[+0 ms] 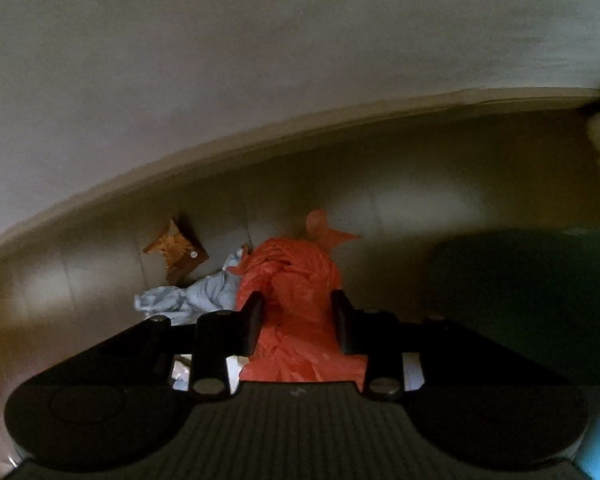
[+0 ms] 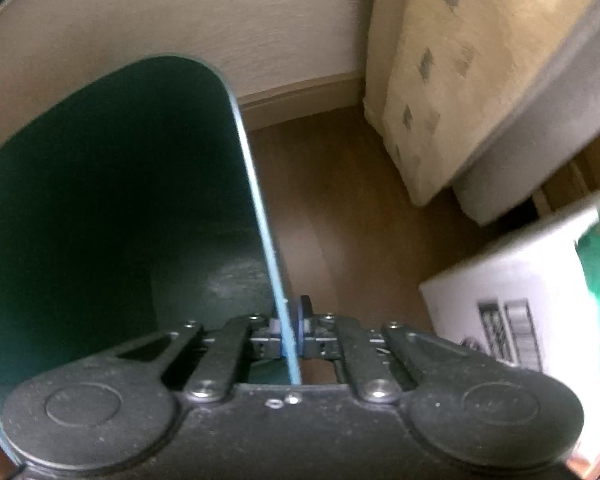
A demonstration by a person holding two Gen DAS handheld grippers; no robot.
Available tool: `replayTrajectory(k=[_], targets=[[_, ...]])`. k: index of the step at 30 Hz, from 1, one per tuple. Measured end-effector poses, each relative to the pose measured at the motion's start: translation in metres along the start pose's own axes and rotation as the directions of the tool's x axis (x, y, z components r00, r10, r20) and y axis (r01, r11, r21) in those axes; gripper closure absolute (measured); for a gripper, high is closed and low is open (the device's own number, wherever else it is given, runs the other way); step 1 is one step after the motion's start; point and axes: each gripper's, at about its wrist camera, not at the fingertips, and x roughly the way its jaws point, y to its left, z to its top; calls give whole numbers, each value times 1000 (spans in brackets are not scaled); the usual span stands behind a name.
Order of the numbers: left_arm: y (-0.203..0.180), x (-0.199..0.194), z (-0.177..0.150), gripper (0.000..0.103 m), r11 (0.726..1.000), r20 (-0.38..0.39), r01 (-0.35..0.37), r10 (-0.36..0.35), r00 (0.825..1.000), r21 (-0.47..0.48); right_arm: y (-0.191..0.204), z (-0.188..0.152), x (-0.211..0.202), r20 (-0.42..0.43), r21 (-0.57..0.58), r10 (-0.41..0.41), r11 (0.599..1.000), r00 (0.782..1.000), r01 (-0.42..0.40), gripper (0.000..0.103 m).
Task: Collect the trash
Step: 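Grasp the wastebasket rim with the right tool while the left tool grasps the orange mesh net, then carry the orange mesh net into the wastebasket with the left tool and release it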
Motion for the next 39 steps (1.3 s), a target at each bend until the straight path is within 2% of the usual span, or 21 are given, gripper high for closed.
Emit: replayTrajectory(k=[3,8,12,14,19,21,23,27,31,39], targets=[[-3,-53,-21,69,999,84,-1,-3,996,48,15,-15,-6,-21,-8,-43,999,999,43,101],[-11,-151,-58,69,994,221,11,-35,975,106,26,-33,-18,-46,66,-95,993,994,98,101],[-33,-205,-72,69,984,247,59,-101,964,170,11,-35,-24,-53,143,-120,982,991,127,99],[-53,-217,-78,69,973,241,86,-138,961,213,3,-36,-29,-61,166,-134,976,989,142,98],[-115,-204,-95,69,916,165,157,-231,959,370,-2,-40,-32,-71,188,-139,971,988,150,98],[-139,-195,-95,69,894,127,178,-250,960,412,-4,-40,-31,-72,200,-135,969,988,147,98],[-147,-174,-90,69,878,85,208,-269,959,431,-9,-39,-26,-79,226,-132,963,988,146,98],[-160,-148,-85,69,868,26,243,-282,959,432,-9,-43,-25,-86,250,-134,956,987,152,98],[-165,-127,-87,69,863,13,261,-295,955,432,-9,-41,-26,-63,250,-143,956,988,154,98],[-169,-105,-85,68,861,-2,263,-291,957,436,-18,-25,-23,13,167,-121,979,993,117,96]])
